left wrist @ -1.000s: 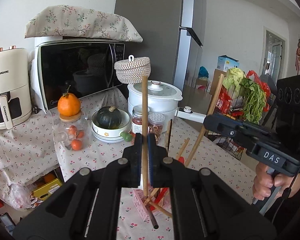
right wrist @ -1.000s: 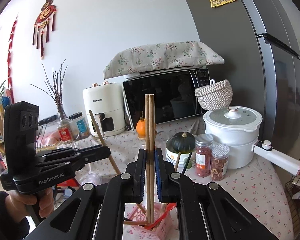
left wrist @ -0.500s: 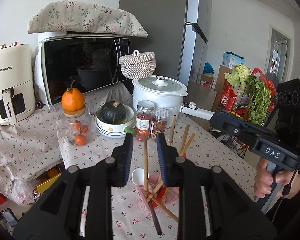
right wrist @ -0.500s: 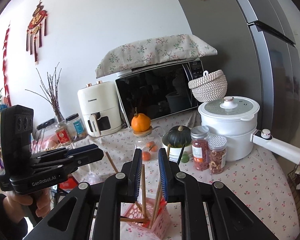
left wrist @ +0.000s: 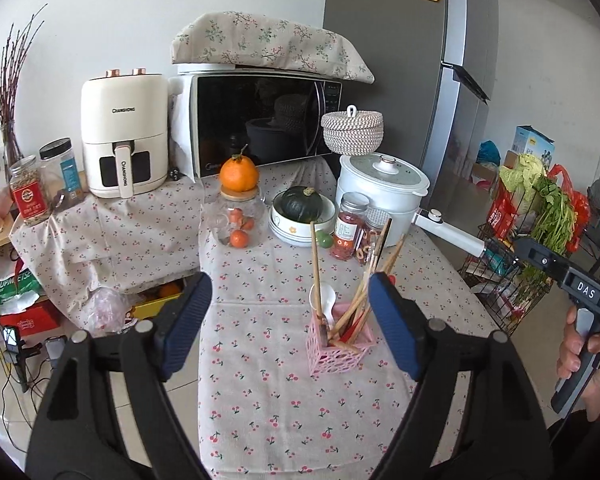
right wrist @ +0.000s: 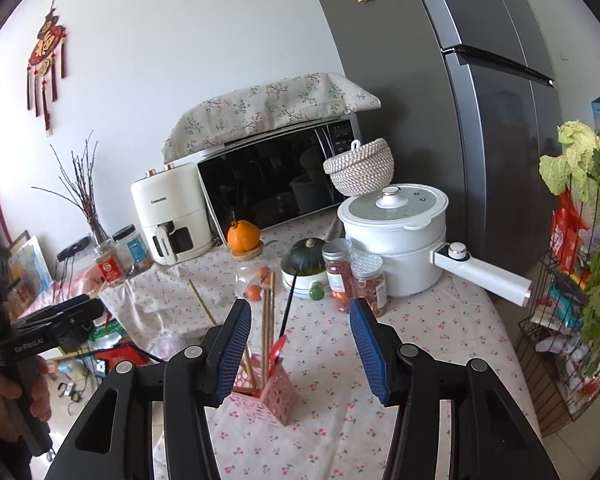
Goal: Organize utensils
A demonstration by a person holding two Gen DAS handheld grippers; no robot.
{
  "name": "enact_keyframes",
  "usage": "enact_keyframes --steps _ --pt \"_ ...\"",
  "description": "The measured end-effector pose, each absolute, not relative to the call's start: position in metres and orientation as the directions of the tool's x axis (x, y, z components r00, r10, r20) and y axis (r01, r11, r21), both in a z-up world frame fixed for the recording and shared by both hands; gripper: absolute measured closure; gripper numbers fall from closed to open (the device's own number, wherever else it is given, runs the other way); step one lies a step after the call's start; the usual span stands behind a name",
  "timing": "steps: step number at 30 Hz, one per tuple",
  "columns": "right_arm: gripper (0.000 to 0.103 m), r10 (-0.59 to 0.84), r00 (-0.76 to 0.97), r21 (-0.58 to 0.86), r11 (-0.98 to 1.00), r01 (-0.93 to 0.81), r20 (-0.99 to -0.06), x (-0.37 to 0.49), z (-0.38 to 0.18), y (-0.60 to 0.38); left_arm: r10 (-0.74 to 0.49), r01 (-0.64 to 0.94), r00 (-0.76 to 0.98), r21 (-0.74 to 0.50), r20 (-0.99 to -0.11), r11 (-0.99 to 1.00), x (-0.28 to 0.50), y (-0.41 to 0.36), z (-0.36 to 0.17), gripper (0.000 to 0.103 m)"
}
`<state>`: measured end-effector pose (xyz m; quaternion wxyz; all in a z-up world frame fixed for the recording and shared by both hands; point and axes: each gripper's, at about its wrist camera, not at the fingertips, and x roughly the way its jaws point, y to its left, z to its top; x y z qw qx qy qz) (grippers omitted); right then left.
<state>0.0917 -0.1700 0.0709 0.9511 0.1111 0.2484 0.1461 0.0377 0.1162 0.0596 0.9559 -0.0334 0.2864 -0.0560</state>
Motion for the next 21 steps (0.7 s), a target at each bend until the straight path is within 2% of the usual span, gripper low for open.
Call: enact_keyframes --steps 5,9,14,20,21 --pt "0.031 0.277 0.790 0.279 0.950 -0.140 -0.547 0.070 0.054 -0.188 0.016 -0.077 0.765 -0.066 -0.644 0.995 0.007 0.100 0.039 0.007" --pt "0.022 0.236 0.745 0.251 0.963 -0.094 -0.625 0.052 0.036 -0.191 0.031 -0.120 0.738 -0.086 -0.674 0.989 -0.017 0.081 0.025 0.001" --pt "0.012 0.204 0.693 0.202 0.976 -0.085 -0.692 0.031 0.018 -0.190 0.133 -0.176 0.728 0.005 -0.672 0.984 -0.037 0.056 0.016 0.001" --pt "0.007 0.165 0.673 0.129 0.986 -0.103 -0.721 0.017 0.010 -0.180 0.138 -0.191 0.681 0.007 -0.719 0.982 -0.041 0.044 0.002 0.001" --pt "0.003 0.157 0.669 0.120 0.988 -0.102 -0.726 0.017 0.009 -0.179 0.130 -0.190 0.668 0.001 -0.732 0.982 -0.039 0.044 -0.001 0.001"
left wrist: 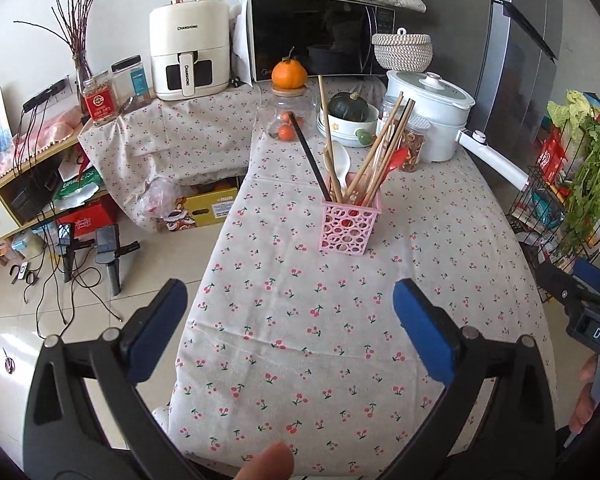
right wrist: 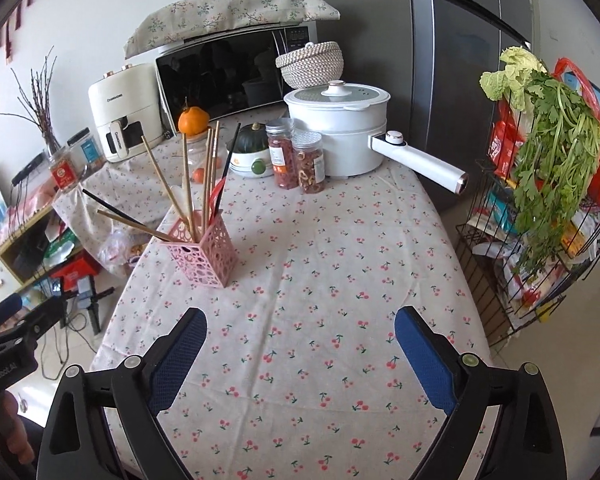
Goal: Organize utensils
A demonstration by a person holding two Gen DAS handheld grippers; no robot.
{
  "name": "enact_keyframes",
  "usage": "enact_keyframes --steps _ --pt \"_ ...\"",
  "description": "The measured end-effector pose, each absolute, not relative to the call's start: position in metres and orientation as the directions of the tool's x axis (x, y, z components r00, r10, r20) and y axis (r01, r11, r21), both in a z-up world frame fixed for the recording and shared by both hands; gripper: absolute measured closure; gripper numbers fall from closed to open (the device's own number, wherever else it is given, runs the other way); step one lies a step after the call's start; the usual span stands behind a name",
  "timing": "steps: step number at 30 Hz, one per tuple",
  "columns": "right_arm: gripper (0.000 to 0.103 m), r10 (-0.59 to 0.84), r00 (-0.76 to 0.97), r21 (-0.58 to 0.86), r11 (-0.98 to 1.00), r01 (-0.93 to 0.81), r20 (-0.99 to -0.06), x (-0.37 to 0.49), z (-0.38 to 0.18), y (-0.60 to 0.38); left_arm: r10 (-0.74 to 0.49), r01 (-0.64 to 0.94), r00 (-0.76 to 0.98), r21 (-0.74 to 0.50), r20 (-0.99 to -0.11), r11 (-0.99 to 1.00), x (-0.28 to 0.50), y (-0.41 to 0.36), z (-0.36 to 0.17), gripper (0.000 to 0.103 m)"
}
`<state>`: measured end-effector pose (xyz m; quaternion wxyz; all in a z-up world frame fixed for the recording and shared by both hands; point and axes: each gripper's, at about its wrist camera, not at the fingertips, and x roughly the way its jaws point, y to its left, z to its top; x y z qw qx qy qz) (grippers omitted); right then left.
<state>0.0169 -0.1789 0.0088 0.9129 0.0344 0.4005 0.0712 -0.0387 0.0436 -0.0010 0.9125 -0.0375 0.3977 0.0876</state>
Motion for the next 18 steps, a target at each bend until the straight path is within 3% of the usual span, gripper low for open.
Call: enact_keyframes --steps 7,18 --pt "0.000 0.109 0.680 0.053 0.993 -0.102 -0.725 0.018 0.006 -0.167 0.098 -0.179 0.635 -0.023 -0.766 0.984 -0.032 0.038 -0.016 0.001" --pt "0.000 0.132 0.655 0.099 0.991 -0.088 -0.744 0.029 0.000 -0.168 0.062 -0.154 0.632 -0.047 -0.773 0.987 -0.029 0.030 -0.016 0.001"
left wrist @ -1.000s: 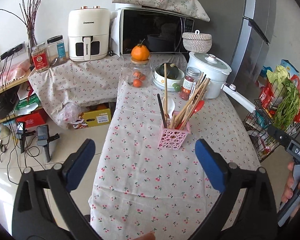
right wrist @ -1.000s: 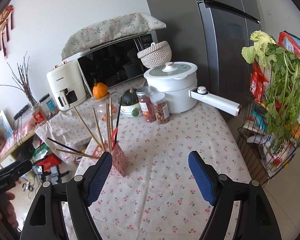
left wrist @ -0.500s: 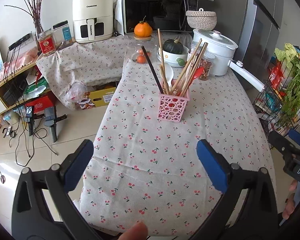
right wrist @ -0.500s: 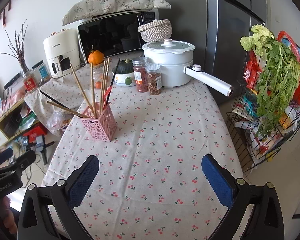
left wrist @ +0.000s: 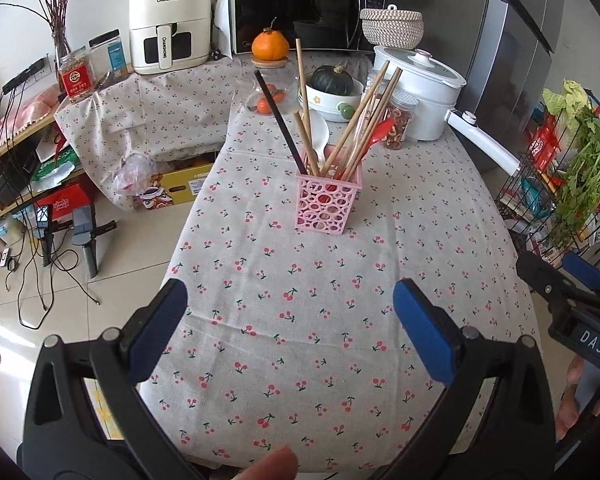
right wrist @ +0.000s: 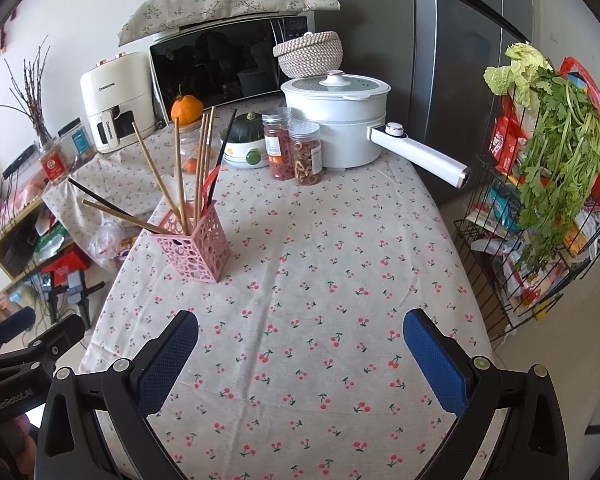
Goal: Organize utensils
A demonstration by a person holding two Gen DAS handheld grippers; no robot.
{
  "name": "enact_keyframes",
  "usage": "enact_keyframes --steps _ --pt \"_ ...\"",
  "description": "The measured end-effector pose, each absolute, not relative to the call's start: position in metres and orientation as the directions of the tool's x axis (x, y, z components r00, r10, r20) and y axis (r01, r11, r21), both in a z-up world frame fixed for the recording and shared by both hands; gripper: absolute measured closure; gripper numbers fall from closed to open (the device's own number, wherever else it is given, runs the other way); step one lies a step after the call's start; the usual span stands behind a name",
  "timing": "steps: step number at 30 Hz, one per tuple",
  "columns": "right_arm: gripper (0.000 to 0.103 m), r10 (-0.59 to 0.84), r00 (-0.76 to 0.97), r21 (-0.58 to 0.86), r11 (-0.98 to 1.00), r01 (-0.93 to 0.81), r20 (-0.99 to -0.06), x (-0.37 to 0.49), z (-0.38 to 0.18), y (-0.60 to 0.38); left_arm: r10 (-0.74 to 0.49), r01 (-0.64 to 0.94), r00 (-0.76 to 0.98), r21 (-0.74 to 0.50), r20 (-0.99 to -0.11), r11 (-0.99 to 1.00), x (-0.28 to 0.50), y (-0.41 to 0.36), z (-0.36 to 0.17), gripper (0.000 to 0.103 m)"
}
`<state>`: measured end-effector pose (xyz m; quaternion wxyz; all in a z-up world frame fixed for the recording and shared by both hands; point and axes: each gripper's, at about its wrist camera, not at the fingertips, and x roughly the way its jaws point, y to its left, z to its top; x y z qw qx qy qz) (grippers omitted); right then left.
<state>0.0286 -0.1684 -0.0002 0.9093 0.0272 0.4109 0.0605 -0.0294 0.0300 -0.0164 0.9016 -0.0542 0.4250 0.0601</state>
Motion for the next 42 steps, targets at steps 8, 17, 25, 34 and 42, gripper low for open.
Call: enact_keyframes --steps 8,17,25,34,42 --pt "0.000 0.135 0.648 0.103 0.991 -0.088 -0.750 0.031 -0.003 -0.166 0.056 -0.144 0.635 -0.047 -0.770 0.988 -0.030 0.027 -0.016 0.001" --pt "0.000 0.138 0.641 0.102 0.990 -0.094 -0.755 0.031 -0.005 -0.165 0.051 -0.149 0.629 -0.055 -0.776 0.987 -0.032 0.027 -0.016 0.001" --pt "0.000 0.135 0.637 0.100 0.991 -0.091 -0.759 0.030 -0.007 -0.165 0.046 -0.139 0.626 -0.054 -0.778 0.989 -0.033 0.025 -0.016 0.001" --pt "0.000 0.134 0.634 0.096 0.991 -0.094 -0.762 0.031 -0.010 -0.166 0.048 -0.136 0.624 -0.047 -0.780 0.990 -0.032 0.022 -0.017 0.001" --pt "0.000 0.128 0.632 0.096 0.992 -0.086 -0.764 0.031 -0.013 -0.167 0.047 -0.135 0.621 -0.048 -0.782 0.990 -0.032 0.022 -0.018 0.001"
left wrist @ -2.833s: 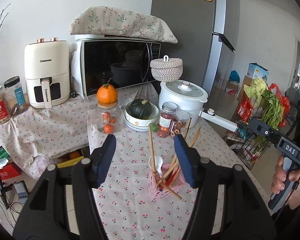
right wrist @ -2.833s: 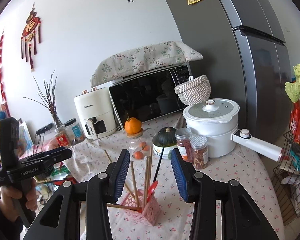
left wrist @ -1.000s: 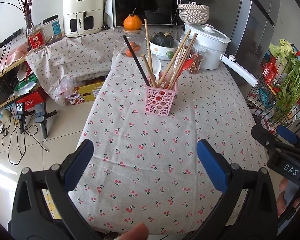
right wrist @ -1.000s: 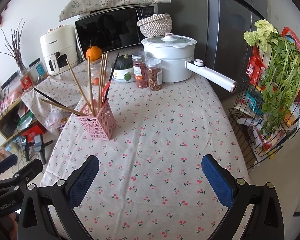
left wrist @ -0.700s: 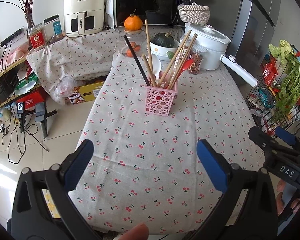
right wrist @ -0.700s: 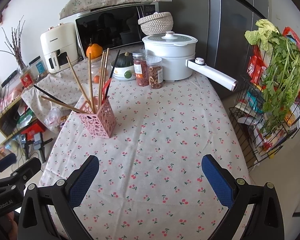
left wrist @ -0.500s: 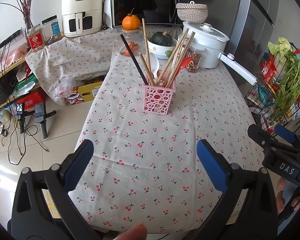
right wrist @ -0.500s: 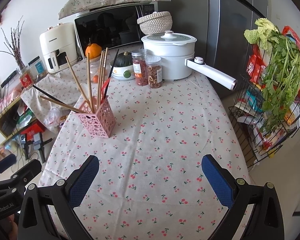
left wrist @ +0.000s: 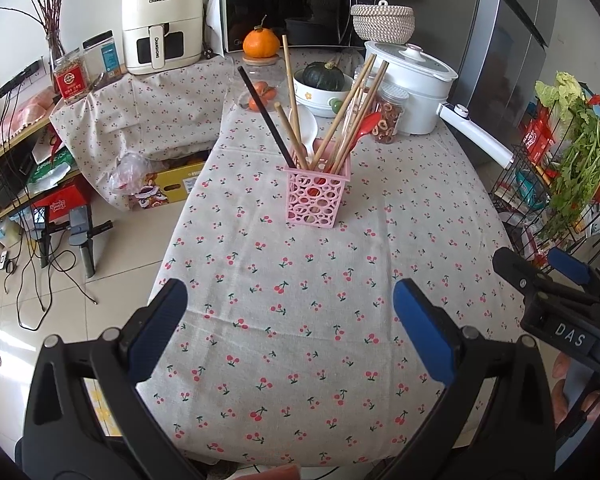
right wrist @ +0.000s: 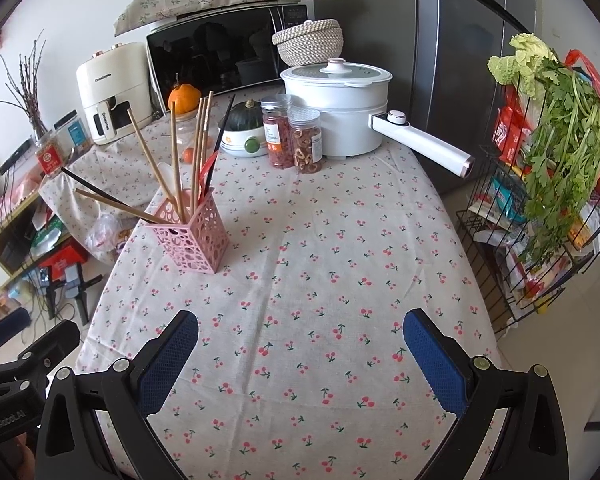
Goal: Organize utensils
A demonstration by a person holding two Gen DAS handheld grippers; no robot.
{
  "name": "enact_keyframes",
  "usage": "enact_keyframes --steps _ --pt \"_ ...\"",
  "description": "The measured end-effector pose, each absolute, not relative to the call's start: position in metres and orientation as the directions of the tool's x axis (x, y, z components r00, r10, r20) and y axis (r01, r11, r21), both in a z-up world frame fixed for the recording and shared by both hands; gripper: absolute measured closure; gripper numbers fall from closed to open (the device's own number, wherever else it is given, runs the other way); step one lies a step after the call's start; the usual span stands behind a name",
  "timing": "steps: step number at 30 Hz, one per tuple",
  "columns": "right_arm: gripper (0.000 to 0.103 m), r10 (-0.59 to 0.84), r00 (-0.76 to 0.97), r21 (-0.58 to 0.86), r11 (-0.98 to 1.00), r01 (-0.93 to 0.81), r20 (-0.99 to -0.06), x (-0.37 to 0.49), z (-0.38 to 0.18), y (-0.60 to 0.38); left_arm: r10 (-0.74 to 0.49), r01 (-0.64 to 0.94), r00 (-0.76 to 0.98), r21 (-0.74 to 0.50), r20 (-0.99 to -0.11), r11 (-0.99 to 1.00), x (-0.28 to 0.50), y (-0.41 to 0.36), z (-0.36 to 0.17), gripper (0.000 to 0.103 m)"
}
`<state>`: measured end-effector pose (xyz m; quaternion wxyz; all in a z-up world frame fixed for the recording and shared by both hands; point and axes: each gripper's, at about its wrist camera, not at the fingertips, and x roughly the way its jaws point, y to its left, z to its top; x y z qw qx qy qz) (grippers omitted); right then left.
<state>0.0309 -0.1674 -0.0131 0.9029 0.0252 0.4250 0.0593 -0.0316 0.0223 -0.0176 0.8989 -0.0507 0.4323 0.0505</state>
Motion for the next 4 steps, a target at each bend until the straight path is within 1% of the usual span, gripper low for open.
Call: enact_keyframes --steps 4 --pt "0.000 0.126 0.628 0.097 0.992 -0.081 -0.768 0.0323 -0.0135 -0.1676 0.047 -0.136 0.617 -0.048 -0.785 0.990 -0.0309 0.0227 -0.0184 0.001"
